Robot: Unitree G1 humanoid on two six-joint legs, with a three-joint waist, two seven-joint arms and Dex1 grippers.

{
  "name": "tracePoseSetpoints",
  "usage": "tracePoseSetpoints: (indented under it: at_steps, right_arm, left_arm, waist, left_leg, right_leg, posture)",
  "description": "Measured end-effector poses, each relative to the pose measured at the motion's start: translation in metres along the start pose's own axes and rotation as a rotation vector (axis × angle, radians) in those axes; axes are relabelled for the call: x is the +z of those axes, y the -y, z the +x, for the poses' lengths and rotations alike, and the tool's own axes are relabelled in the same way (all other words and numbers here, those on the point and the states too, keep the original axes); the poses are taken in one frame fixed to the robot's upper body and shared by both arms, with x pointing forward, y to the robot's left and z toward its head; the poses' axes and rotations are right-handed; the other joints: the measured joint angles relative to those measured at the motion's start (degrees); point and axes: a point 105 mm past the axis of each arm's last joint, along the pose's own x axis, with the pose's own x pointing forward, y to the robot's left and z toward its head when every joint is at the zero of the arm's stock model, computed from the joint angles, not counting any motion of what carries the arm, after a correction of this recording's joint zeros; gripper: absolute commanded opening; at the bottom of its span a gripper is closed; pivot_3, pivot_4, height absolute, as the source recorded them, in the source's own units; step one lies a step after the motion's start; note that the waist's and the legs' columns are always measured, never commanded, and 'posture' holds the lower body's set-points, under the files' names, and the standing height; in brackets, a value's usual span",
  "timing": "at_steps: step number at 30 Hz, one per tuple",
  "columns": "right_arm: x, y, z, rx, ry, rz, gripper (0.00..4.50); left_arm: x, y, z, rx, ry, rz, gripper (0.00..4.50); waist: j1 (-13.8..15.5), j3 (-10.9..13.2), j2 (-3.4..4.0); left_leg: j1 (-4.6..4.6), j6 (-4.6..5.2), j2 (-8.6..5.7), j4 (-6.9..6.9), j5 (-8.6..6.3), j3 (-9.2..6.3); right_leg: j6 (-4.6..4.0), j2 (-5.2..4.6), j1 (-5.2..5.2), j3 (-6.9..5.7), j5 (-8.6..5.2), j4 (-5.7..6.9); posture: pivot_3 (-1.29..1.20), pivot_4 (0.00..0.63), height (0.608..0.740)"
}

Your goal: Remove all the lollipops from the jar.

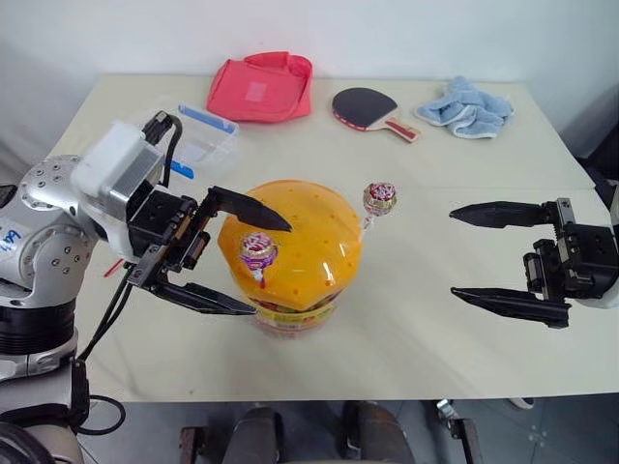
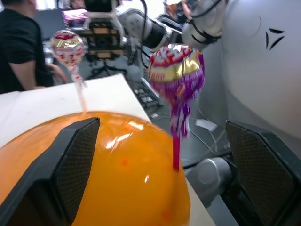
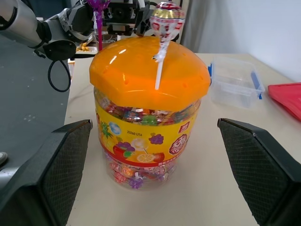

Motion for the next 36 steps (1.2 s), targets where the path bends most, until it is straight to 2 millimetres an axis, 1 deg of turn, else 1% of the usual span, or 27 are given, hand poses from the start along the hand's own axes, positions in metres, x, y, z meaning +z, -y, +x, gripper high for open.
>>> tracePoseSetpoints:
  at_steps: [1,4,9,10,14,17,23,25,29,31,32,34,36]
  right_arm:
    - [-0.001,0.0,0.0,-0.004,-0.003,0.004,4.5]
    - [-0.003,0.001,-0.001,-0.016,-0.009,0.01,4.5]
    - [-0.005,0.001,-0.001,-0.024,-0.015,0.012,4.5]
    - [-0.004,0.001,-0.001,-0.025,-0.016,0.01,4.5]
    - [-0.004,0.001,-0.001,-0.026,-0.016,0.001,4.5]
    - [-0.004,0.001,-0.002,-0.025,-0.015,-0.006,4.5]
    - [-0.003,0.003,-0.004,-0.027,-0.021,-0.016,4.5]
    - [-0.002,0.004,-0.006,-0.039,-0.024,-0.02,4.5]
    - [-0.002,0.004,-0.008,-0.041,-0.026,-0.026,4.5]
    - [-0.002,0.004,-0.008,-0.042,-0.028,-0.027,4.5]
    - [-0.002,0.004,-0.009,-0.044,-0.03,-0.028,4.5]
    - [-0.002,0.004,-0.011,-0.047,-0.039,-0.026,4.5]
    - [-0.002,0.004,-0.012,-0.051,-0.042,-0.026,4.5]
  left_arm:
    - [0.001,0.001,0.002,-0.008,0.008,0.003,3.92]
    - [0.0,0.0,0.005,-0.017,0.028,-0.005,3.07]
    - [-0.001,-0.002,0.004,0.004,0.021,-0.012,1.5]
    - [0.0,-0.002,0.004,0.007,0.022,-0.012,1.24]
    - [0.008,-0.004,0.006,0.001,0.045,0.007,0.09]
    - [0.013,-0.006,0.007,0.001,0.07,0.02,0.04]
    - [0.041,-0.02,0.006,0.055,0.141,0.101,0.04]
    - [0.046,-0.023,0.007,0.068,0.157,0.106,0.04]
    - [0.061,-0.04,-0.001,0.184,0.173,0.119,0.04]
    - [0.063,-0.053,-0.012,0.305,0.122,0.101,0.04]
    - [0.06,-0.063,-0.022,0.407,0.066,0.069,0.04]
    - [0.046,-0.079,-0.049,0.618,-0.05,-0.028,0.04]
    - [0.027,-0.084,-0.069,0.757,-0.159,-0.138,0.04]
  waist:
    - [0.01,0.0,0.0]
    - [0.02,0.0,0.0]
    - [-0.03,0.0,0.0]
    - [-0.01,0.0,0.0]
    - [0.06,0.0,0.0]
    - [0.04,0.0,0.0]
    - [-0.01,0.0,0.0]
    - [-0.02,0.0,0.0]
    - [-0.02,0.0,0.0]
    - [-0.02,0.0,0.0]
    - [-0.02,0.0,0.0]
    - [-0.14,0.0,0.01]
    - [-0.19,0.0,0.0]
  left_leg:
    - [0.0,0.0,0.0,0.0,0.0,0.0]
    - [-0.02,0.01,0.0,0.02,0.0,-0.01]
    - [-0.02,0.01,0.0,0.01,0.0,0.0]
    - [-0.02,0.01,0.0,0.02,0.0,-0.01]
    - [-0.05,0.01,0.0,0.04,0.0,-0.02]
    - [-0.04,0.01,0.0,0.04,0.0,-0.03]
    - [-0.08,0.03,0.0,0.17,0.0,-0.06]
    - [-0.08,0.03,0.0,0.17,0.0,-0.05]
    - [-0.07,0.03,0.0,0.17,0.0,-0.06]
    - [-0.07,0.03,0.0,0.17,0.0,-0.06]
    - [-0.05,0.03,0.0,0.16,0.0,-0.05]
    - [-0.02,0.03,-0.01,0.1,0.0,-0.01]
    - [-0.05,0.03,0.0,0.1,0.0,0.0]
  right_leg:
    - [0.0,0.0,0.0,0.0,0.0,0.0]
    - [-0.01,0.0,0.0,-0.01,0.01,0.0]
    - [-0.01,0.0,-0.01,-0.01,0.01,0.0]
    - [-0.01,0.0,-0.01,-0.01,0.01,0.0]
    - [0.0,0.0,0.0,-0.01,0.01,-0.01]
    - [0.0,0.0,0.0,-0.01,0.01,0.0]
    - [0.01,0.0,0.02,-0.02,0.05,0.0]
    - [0.01,0.0,0.02,-0.02,0.05,0.0]
    - [0.02,0.0,0.02,-0.02,0.06,0.01]
    - [0.02,0.0,0.01,-0.02,0.06,-0.01]
    - [0.02,0.01,0.02,-0.02,0.06,0.01]
    - [0.02,0.01,0.0,0.02,0.06,0.01]
    - [0.02,0.02,-0.03,0.02,0.06,0.0]
  posture:
    - [0.0,0.15,0.74]
    - [0.0,0.15,0.74]
    - [0.0,0.15,0.74]
    - [0.0,0.15,0.74]
    - [0.0,0.15,0.74]
    - [0.0,0.15,0.74]
    - [0.0,0.15,0.74]
    - [0.0,0.15,0.74]
    - [0.0,0.15,0.74]
    - [0.0,0.15,0.74]
    - [0.0,0.15,0.74]
    - [0.0,0.15,0.74]
    - [0.0,0.15,0.74]
